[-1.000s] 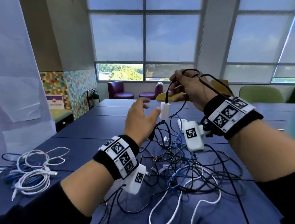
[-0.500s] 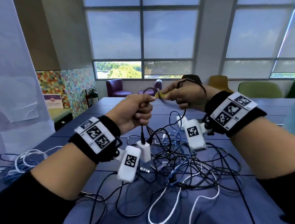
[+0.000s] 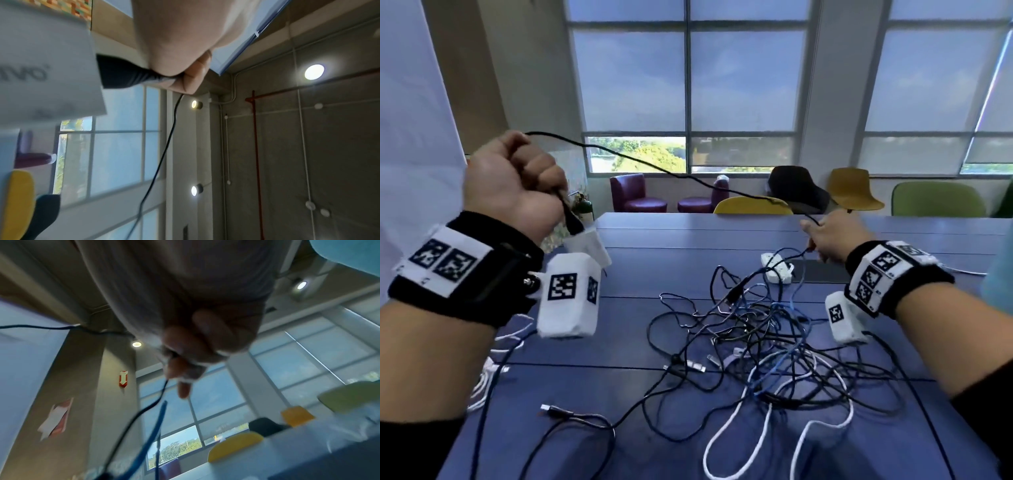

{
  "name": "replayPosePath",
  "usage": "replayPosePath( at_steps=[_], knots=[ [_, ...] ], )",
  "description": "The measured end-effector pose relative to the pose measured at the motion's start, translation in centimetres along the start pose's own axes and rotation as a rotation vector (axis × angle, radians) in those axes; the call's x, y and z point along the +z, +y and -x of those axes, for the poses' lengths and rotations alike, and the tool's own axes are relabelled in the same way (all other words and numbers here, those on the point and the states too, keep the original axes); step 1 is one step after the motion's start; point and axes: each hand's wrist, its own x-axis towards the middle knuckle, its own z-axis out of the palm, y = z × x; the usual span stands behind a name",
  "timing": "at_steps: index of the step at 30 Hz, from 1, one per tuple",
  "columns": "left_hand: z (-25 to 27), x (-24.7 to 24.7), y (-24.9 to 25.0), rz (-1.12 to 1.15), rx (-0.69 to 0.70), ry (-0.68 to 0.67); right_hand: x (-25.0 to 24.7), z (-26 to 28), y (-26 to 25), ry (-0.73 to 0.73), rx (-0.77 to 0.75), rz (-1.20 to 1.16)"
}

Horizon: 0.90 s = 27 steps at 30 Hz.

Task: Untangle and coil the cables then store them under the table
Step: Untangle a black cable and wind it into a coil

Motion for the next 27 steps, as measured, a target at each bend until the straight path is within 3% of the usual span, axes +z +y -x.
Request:
replayPosePath(
  at_steps=[3,7,10,13,16,18,22,27],
  knots=[
    [-1.2,-1.3,1.9,0.025,0.085,0.100,-0.1,-0.3,0.6,-0.123,0.118,-0.151],
    [-1.0,-2.5,2.8,-0.335,0.282,0.234,-0.8,-0.1,-0.4,-0.159,0.140,-0.388],
    [-0.8,-2.2,1.5,-0.194,0.239,0.161,-1.4,1.0,-2.5,-0.176,-0.001,-0.546],
    [0.4,-1.0,-0.9,-0.392,0.117,0.131,-2.4,2.8,-5.3,-0.237,-0.169,-0.727],
    [1.8,-0.1,-4.4,-0.561,-0.005,0.054,-3.2,4.3,-8.3,-0.169,-0.291,-0.775],
    [3.0,0.5,-7.2,-0.699,-0.009,0.015,-3.5,5.2,-10.1,-0.143,-0.337,-0.863],
    [5.7,2.3,-12.5,-0.995,-0.043,-0.159,-3.6,6.9,-12.5,-0.228,-0.390,-1.005],
    [5.9,4.2,-15.0,-1.142,-0.022,-0.255,-3.5,8.0,-13.5,-0.201,-0.465,-1.051]
  ],
)
